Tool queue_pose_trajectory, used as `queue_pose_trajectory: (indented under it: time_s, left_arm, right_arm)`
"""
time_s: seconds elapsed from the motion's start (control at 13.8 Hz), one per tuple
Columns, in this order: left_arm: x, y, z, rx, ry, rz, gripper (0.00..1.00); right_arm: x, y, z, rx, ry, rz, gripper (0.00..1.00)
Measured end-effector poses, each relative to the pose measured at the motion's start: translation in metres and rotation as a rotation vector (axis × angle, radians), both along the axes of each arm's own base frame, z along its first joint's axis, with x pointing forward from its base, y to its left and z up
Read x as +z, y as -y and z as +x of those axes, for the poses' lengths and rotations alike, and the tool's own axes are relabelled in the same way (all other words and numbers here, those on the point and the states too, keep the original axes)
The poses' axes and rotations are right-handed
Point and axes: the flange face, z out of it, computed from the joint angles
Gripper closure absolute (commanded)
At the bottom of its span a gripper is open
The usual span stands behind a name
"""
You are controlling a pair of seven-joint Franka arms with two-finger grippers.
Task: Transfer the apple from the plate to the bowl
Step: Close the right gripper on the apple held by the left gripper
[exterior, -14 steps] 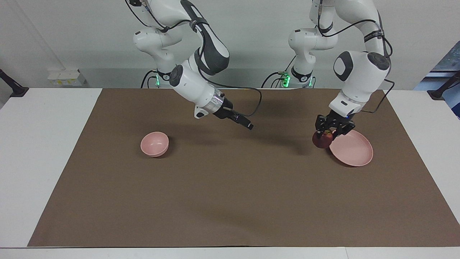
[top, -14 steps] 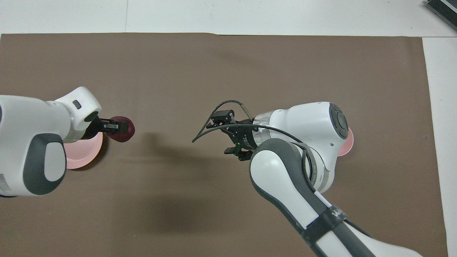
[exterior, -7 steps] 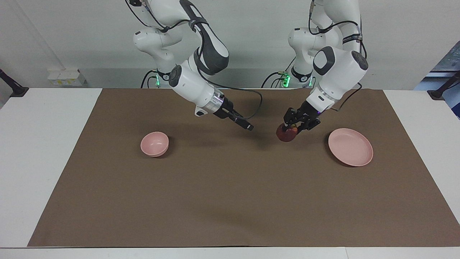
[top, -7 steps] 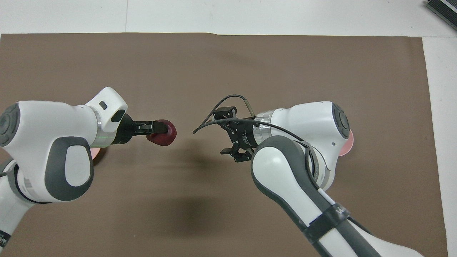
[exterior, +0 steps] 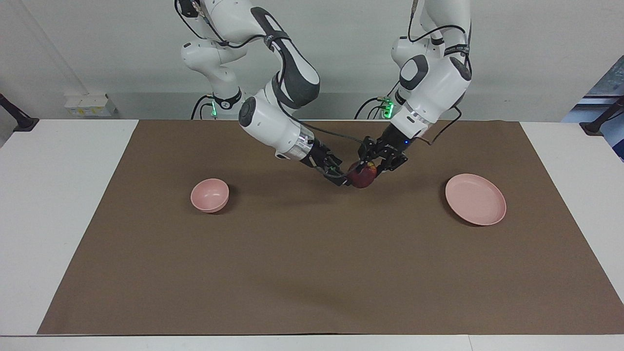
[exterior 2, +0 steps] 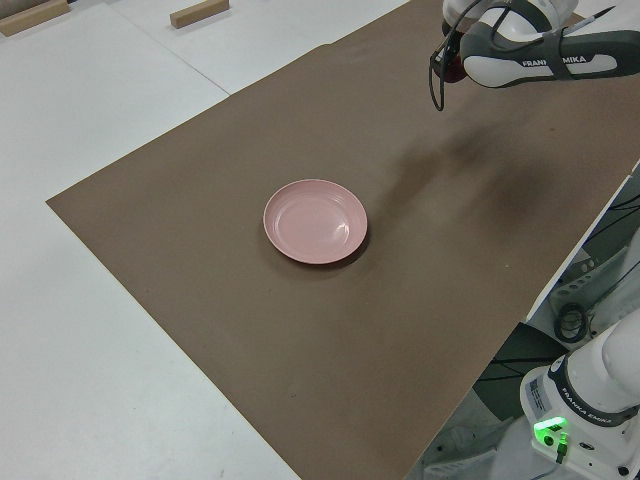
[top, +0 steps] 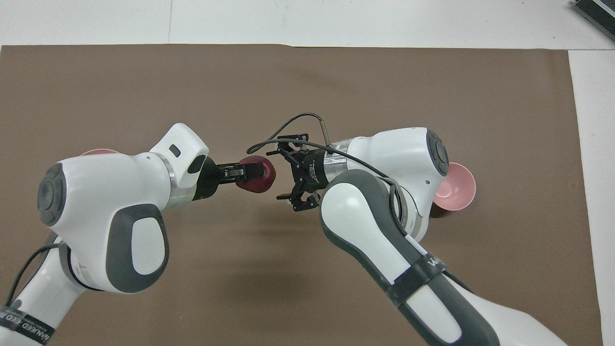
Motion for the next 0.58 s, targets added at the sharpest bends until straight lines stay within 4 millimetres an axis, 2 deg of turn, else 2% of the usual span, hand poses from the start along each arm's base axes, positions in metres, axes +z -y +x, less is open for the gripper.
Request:
queue_pose_trajectory:
  time_s: [0.14,0.22,0.29,0.36,0.58]
  left_arm:
    - [0.001,0.009,-0.005,0.013,0.004,-0.008,1.0]
    - [0.002,0.012,-0.005,0.023,0.006,-0.012,1.0]
    - [0.003,0.015,-0.007,0.031,0.007,-0.016,1.0]
    - [0.005,0.017,-0.007,0.039,0.013,-0.02,1.0]
    - [0.005,0.016,-0.006,0.046,0.014,-0.02,1.0]
  right_arm:
    - [-0.001,-0.001,0.001,-0.016,-0.011,0.018,0.0]
    - [-0.001,-0.001,0.002,-0.017,-0.012,0.018,0.6]
    - [-0.002,-0.001,0.001,-0.016,-0.013,0.018,0.86]
    - [-0.002,-0.002,0.0,-0.013,-0.015,0.018,0.93]
    - [-0.002,-0.003,0.0,-0.012,-0.014,0.018,0.98]
